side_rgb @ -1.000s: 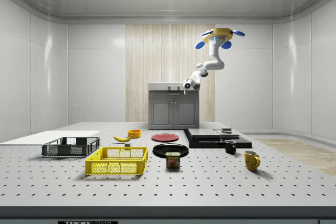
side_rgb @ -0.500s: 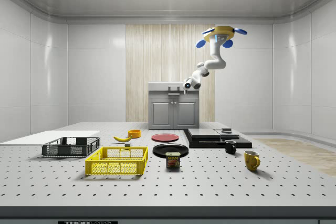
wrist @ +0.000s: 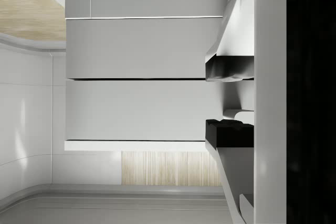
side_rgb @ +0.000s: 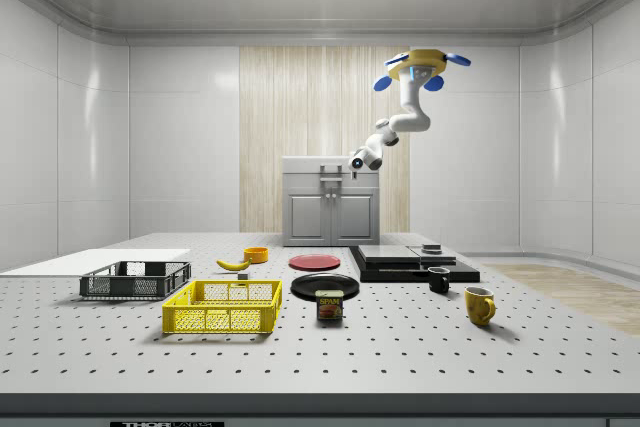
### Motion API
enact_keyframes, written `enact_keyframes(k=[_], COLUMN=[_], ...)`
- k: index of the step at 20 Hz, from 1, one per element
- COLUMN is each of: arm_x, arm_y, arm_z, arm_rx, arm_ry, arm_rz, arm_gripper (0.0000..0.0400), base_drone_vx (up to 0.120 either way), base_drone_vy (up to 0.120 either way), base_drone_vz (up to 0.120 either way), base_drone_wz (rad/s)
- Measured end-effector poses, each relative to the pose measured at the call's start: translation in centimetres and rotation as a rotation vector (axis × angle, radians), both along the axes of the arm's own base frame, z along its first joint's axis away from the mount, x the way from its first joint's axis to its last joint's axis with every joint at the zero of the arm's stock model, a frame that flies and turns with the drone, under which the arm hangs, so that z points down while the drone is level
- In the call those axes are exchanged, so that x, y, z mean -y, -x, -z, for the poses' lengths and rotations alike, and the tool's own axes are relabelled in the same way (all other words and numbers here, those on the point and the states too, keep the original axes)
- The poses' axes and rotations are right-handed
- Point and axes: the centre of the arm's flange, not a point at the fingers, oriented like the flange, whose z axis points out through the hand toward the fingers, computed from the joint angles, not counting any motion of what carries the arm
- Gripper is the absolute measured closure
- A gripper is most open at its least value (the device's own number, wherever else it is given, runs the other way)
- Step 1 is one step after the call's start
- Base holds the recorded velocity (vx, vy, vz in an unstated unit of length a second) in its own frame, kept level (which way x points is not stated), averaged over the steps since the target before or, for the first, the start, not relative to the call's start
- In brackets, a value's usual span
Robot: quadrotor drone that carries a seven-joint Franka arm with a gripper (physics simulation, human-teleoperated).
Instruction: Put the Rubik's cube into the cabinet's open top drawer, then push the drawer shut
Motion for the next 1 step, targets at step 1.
enact_keyframes(k=[1], arm_x=[-0.01], arm_y=[0.0], arm_z=[0.01], arm_rx=[0.0], arm_ry=[0.0], arm_rz=[0.0], arm_gripper=[0.0295], base_drone_vx=[0.0], base_drone_vy=[0.0], base_drone_vz=[0.0], base_drone_wz=[0.0])
